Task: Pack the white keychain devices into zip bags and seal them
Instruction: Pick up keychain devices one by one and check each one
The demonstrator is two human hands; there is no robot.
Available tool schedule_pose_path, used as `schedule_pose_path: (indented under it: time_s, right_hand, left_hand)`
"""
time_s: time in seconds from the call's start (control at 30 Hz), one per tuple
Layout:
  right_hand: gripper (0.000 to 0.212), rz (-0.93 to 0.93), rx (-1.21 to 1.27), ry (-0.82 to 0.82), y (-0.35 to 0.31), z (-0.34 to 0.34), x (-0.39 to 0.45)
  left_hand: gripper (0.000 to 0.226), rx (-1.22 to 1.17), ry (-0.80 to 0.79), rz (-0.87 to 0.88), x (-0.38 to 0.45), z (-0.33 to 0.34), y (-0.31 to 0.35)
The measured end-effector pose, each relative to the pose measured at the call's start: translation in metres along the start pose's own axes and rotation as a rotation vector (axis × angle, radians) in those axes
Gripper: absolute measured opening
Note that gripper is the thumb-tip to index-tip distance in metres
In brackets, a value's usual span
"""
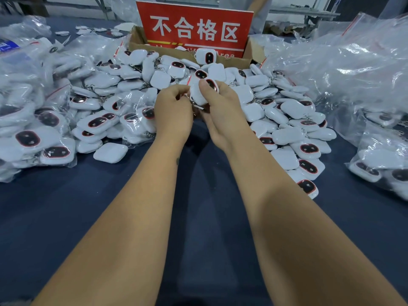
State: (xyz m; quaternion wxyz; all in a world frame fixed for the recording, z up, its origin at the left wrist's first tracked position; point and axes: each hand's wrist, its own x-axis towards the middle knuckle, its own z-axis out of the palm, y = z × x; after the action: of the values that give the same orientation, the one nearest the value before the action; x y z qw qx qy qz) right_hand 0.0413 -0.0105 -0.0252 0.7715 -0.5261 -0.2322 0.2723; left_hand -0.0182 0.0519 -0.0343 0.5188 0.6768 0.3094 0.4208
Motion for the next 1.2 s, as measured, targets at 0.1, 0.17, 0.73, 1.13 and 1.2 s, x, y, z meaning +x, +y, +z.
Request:
schedule_pose_path:
  time_s: [0.1, 0.17, 0.73, 1.13, 1.2]
  right_hand:
    - [0.033, 0.074, -0.011, 0.071, 0.001, 0.003, 0.0]
    - [0.028, 0.103, -0.087, 0.054, 0.0, 0.005, -0.001]
    - [0.027, 0.045, -0.069, 0.075, 0.015, 0.009, 0.001]
    - [0.035, -0.066, -0.131, 0.263, 0.007, -0.017, 0.014]
    - [0.037, -0.043, -0.121, 0.217, 0.006, -0.016, 0.013]
  left_hand:
    - [0.04, 0.042, 0.076, -0.053, 0.002, 0.001, 0.0]
    - [0.04, 0.042, 0.102, -0.055, 0.003, 0.001, 0.0]
    - [0.035, -0.21, 0.157, -0.056, 0.009, -0.003, 0.0]
    - [0.038, 0.123, -0.133, 0.001, 0.006, 0.005, -0.006]
    - [0.043, 0.171, -0.039, 0.027, 0.009, 0.003, -0.009]
